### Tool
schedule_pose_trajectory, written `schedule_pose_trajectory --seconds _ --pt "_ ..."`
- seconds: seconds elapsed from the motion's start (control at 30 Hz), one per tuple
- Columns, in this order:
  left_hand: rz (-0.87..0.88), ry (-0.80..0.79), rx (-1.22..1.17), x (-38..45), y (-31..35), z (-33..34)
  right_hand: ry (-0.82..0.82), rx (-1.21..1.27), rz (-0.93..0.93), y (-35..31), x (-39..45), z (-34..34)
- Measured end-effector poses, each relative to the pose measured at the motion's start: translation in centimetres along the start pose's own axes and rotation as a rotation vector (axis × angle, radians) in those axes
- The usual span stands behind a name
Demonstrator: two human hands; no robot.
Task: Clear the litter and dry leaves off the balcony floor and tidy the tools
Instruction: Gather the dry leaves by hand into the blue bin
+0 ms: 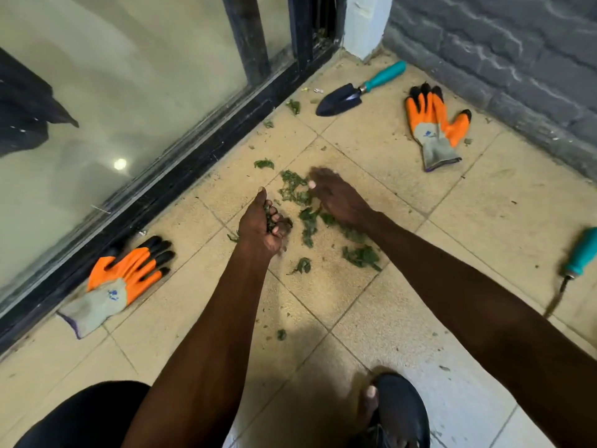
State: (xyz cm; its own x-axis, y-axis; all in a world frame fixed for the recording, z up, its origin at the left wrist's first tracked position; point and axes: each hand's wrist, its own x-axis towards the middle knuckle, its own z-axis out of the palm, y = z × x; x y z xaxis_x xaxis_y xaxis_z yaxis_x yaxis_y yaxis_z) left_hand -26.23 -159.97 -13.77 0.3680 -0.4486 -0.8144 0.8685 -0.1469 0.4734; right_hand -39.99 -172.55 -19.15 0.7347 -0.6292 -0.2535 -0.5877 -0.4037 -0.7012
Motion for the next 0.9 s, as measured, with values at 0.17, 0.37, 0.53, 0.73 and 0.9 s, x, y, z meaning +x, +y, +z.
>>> schedule_pose_trajectory --seconds 0.17,0.37,0.53,0.73,0.9 --pt "0.253 0.247 0.463 3.4 3.4 -0.1 0.159 0.029 0.061 -3.0 5.4 -2.0" --pt "0.502 0.422 1.242 7.2 5.8 -0.7 0.139 -0.242 0.014 -4.9 13.3 -4.7" --pt "0.643 0.436 1.445 8.0 5.2 -0.9 0.166 -0.454 0.207 -4.4 18.3 -6.4" --pt "0.787 0.433 1.503 7.6 4.4 -1.7 0.082 -0.368 0.278 -2.4 21.7 -7.4" --pt "0.803 0.407 1.508 7.5 4.6 -1.9 0.113 -0.336 0.169 -4.0 21.2 -4.6"
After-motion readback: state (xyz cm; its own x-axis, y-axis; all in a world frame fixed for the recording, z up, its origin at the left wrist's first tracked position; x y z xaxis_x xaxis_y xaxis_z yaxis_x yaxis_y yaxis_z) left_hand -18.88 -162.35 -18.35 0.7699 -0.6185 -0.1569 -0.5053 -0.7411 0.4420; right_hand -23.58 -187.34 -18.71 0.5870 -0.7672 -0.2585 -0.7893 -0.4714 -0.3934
